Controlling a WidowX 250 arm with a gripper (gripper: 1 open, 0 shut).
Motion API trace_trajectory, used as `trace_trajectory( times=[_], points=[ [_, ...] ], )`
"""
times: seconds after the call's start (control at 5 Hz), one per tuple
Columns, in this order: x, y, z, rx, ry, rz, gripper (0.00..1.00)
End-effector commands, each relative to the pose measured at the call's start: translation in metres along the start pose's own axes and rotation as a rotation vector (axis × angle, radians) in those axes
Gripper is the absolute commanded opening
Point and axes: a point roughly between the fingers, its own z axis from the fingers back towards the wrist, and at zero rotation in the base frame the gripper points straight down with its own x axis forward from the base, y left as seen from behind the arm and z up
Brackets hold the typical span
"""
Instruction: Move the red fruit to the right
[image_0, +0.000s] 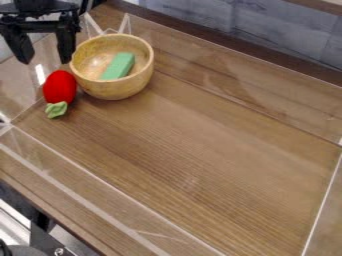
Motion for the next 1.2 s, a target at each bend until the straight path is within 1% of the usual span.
trace_trajectory(
  times=[0.0,0.2,0.4,0.8,1.0],
  points=[
    [0.02,-0.008,0.006,0.011,-0.075,0.001,1.0],
    [0.03,-0.013,-0.004,0.019,-0.082,0.01,1.0],
    [0.043,-0.014,-0.002,0.027,-0.086,0.025,1.0],
    [0.062,-0.01,0.002,0.045,-0.087,0.048,1.0],
    [0.06,-0.001,-0.004,0.056,-0.083,0.032,1.0]
  ],
)
